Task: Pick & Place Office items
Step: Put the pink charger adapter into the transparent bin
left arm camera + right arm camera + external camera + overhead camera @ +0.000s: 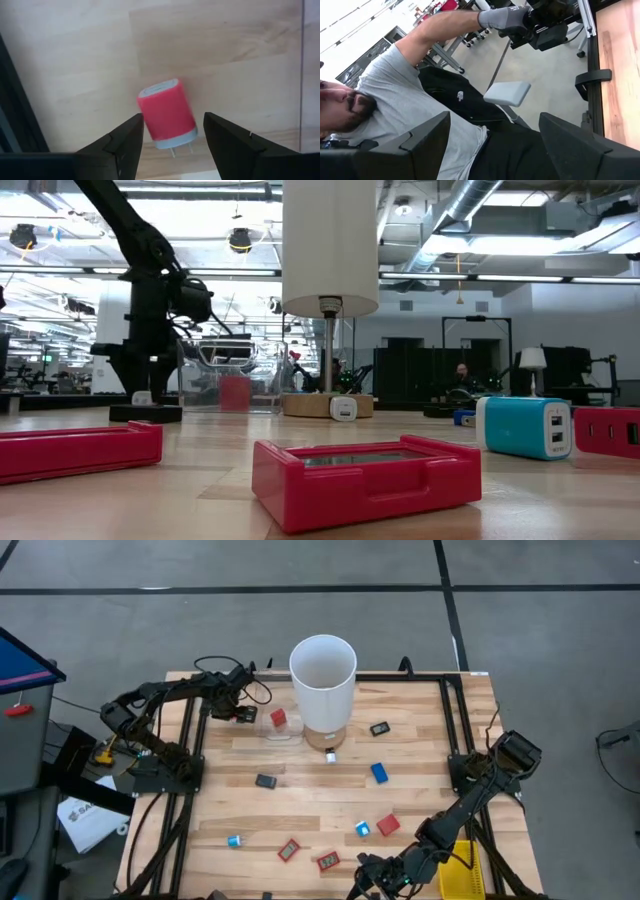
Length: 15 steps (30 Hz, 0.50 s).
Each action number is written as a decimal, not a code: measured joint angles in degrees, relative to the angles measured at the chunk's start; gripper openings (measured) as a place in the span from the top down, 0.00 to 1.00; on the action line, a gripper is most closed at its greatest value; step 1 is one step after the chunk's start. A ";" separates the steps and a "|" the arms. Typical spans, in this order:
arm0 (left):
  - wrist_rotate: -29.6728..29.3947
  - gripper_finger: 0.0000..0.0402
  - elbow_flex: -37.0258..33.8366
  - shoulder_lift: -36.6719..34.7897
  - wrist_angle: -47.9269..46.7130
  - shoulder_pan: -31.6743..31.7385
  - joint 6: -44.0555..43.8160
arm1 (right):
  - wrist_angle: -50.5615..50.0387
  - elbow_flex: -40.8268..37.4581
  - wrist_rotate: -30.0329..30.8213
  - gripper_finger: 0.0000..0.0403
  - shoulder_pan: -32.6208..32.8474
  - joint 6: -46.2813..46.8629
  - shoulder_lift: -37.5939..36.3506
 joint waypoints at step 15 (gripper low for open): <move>-0.74 0.70 -0.02 0.07 1.28 0.00 0.01 | 0.00 0.00 0.02 0.26 -0.02 -0.33 0.00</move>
